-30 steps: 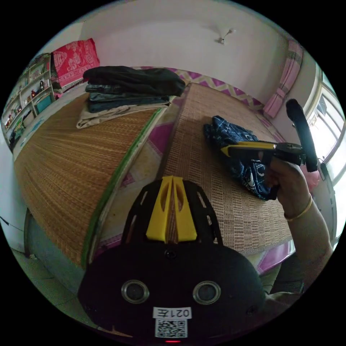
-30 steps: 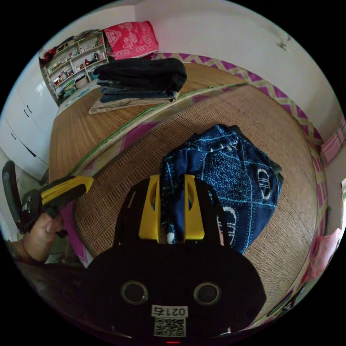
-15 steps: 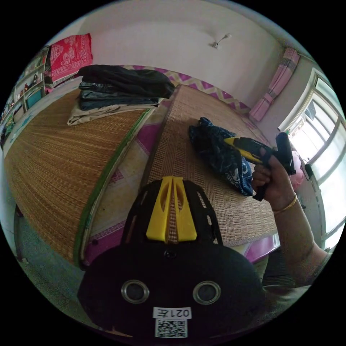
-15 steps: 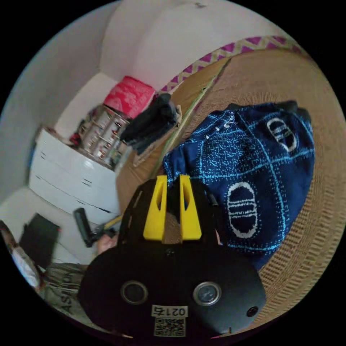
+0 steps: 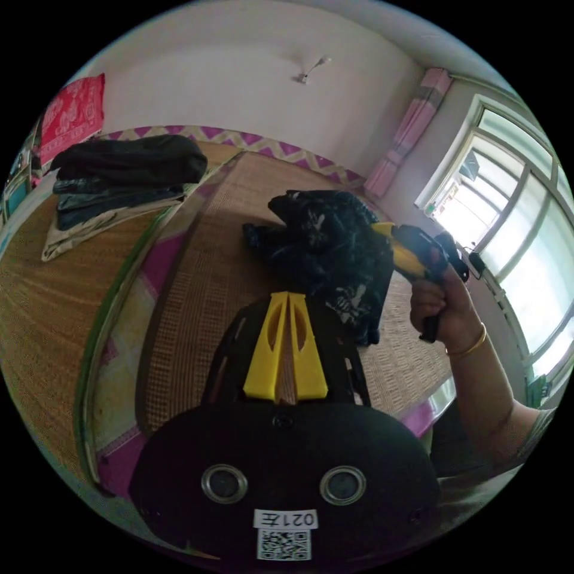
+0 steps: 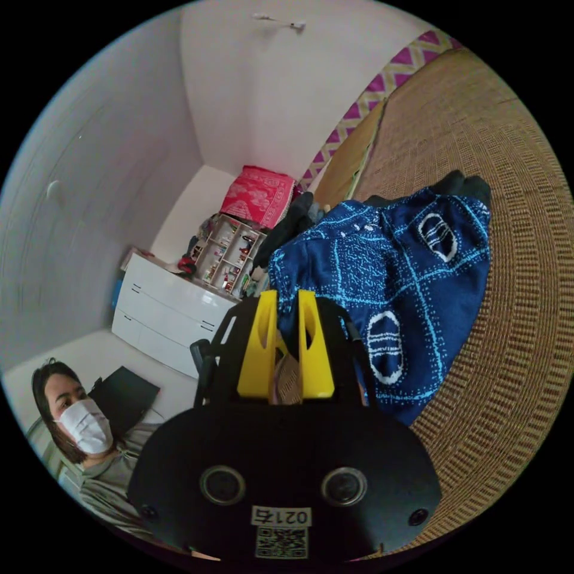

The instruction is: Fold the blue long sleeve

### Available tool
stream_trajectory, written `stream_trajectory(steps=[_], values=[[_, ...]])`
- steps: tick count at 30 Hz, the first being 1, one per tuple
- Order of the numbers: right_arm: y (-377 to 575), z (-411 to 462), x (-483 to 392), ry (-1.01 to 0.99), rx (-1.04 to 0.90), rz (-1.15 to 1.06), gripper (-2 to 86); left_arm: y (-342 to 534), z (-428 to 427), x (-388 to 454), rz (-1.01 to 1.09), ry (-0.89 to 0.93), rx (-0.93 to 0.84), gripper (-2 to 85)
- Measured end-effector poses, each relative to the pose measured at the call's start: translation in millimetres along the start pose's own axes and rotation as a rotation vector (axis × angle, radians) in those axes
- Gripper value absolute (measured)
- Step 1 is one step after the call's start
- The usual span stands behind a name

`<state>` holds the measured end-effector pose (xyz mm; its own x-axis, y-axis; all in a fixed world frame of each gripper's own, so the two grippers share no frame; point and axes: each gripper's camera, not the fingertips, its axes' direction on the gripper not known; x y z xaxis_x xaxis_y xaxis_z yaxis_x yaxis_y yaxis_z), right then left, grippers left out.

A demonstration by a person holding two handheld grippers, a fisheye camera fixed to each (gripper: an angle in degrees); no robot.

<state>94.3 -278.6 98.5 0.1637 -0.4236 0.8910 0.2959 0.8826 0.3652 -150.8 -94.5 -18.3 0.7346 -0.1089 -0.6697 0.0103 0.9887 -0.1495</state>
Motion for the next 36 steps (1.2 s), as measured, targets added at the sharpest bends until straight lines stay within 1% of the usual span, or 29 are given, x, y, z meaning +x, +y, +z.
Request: stream_trajectory(steps=[1,3,6,7,8,10,12,17,20,21,22,23,25,26,27,29,30,31,32,33,34,35,36], values=[[1,0,0,0.003,-0.008,-0.001,5.9,-4,3,1,0.013,0.001,0.001,0.9],[5,2,1,0.019,-0.033,-0.009,5.9,-16,12,4,0.108,0.065,-0.001,5.4],[5,1,5,-0.010,-0.048,0.007,5.8,-27,24,2,0.209,0.103,-0.051,7.9],[5,1,6,-0.014,-0.054,0.009,5.8,-29,28,0,0.213,0.102,-0.063,8.1],[4,-1,7,-0.014,-0.064,0.012,5.8,-32,34,-5,0.220,0.110,-0.089,8.0],[3,-5,8,-0.014,-0.072,0.015,5.8,-36,41,-15,0.211,0.185,-0.097,6.1],[1,-17,11,-0.043,-0.060,0.030,5.8,-40,43,-31,0.168,0.306,-0.084,0.6],[-4,-51,10,-0.078,-0.018,0.040,5.7,-42,42,-63,0.105,0.336,-0.061,-0.6],[-8,-67,6,-0.078,-0.006,0.031,5.7,-43,30,-73,0.147,0.460,0.007,0.1],[-9,-71,4,-0.077,-0.001,0.028,5.6,-46,26,-75,0.159,0.471,0.032,0.8],[-9,-73,3,-0.079,0.000,0.026,5.6,-48,26,-75,0.166,0.463,0.040,3.2],[-10,-75,1,-0.082,-0.001,0.025,5.6,-54,28,-75,0.180,0.426,0.034,8.2],[-10,-77,-1,-0.085,-0.003,0.029,5.6,-64,44,-75,0.192,0.405,-0.028,12.8],[-10,-78,-1,-0.087,-0.004,0.033,5.6,-72,59,-74,0.197,0.405,-0.098,14.9],[-9,-81,-2,-0.092,0.001,0.039,5.6,-76,73,-77,0.166,0.363,-0.148,15.8],[-9,-89,-3,-0.103,0.015,0.045,5.6,-79,82,-85,0.121,0.344,-0.145,14.9],[-9,-97,-4,-0.110,0.025,0.047,5.6,-80,82,-92,0.100,0.376,-0.131,13.4],[-10,-101,-5,-0.113,0.031,0.045,5.6,-80,82,-96,0.092,0.390,-0.127,11.4],[-10,-111,-7,-0.117,0.042,0.037,5.6,-80,84,-104,0.079,0.389,-0.141,7.4],[-11,-123,-10,-0.128,0.051,0.033,5.5,-80,88,-113,0.041,0.331,-0.178,2.8],[-11,-131,-11,-0.135,0.060,0.031,5.4,-80,91,-117,0.029,0.298,-0.205,0.5],[-8,-152,-14,-0.148,0.099,0.021,5.4,-78,100,-123,0.029,0.248,-0.266,-0.1],[-4,-179,-15,-0.155,0.144,0.010,5.3,-76,108,-128,0.033,0.236,-0.311,-0.5]])
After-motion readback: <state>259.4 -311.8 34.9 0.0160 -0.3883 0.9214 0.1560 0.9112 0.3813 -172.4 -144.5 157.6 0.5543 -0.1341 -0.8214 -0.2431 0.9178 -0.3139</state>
